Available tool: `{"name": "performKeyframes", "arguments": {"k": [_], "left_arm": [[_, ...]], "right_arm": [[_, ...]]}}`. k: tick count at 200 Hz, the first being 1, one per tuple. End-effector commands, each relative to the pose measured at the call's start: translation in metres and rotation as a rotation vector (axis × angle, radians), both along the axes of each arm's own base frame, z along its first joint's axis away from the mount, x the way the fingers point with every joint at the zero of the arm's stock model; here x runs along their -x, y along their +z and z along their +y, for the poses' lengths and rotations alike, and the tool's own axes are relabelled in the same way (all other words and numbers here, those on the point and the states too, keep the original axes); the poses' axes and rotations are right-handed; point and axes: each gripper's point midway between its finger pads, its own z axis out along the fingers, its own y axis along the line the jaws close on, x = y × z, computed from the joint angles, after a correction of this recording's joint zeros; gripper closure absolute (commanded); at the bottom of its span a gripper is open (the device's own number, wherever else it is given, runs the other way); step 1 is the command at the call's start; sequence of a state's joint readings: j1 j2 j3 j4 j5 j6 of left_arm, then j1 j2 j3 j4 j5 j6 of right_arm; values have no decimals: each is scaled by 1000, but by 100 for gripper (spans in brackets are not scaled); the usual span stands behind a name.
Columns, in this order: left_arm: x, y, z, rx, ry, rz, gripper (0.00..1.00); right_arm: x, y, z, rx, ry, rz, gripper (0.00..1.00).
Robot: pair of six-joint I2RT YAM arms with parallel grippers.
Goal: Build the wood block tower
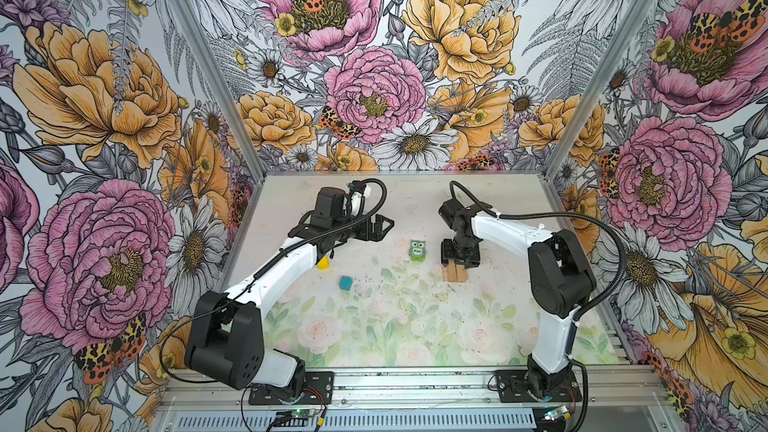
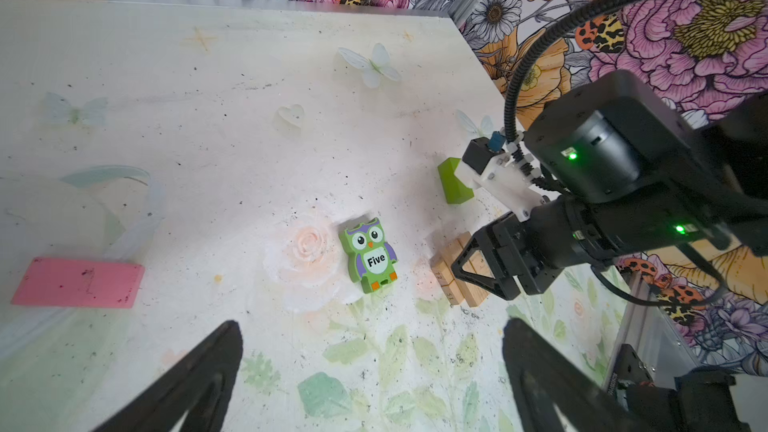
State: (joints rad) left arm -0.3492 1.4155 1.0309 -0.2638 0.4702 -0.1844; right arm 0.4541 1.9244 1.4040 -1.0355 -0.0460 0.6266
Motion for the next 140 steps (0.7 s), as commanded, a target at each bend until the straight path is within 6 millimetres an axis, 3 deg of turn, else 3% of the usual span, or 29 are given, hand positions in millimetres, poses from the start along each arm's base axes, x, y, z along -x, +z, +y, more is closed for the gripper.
{"name": "performKeyframes", "arguments": {"k": [1,91,140], "left_arm": [[12,13,-7,40,-51,-32,1],[21,13,-5,38,-46,-29,1],[22,14,-5,41,-48,-28,1]], "right_arm": [[-6,-5,0,11,13,-9,36],[-5,-9,-1,20,13,5,50],[-10,7,-1,7,27,-44,32]]}}
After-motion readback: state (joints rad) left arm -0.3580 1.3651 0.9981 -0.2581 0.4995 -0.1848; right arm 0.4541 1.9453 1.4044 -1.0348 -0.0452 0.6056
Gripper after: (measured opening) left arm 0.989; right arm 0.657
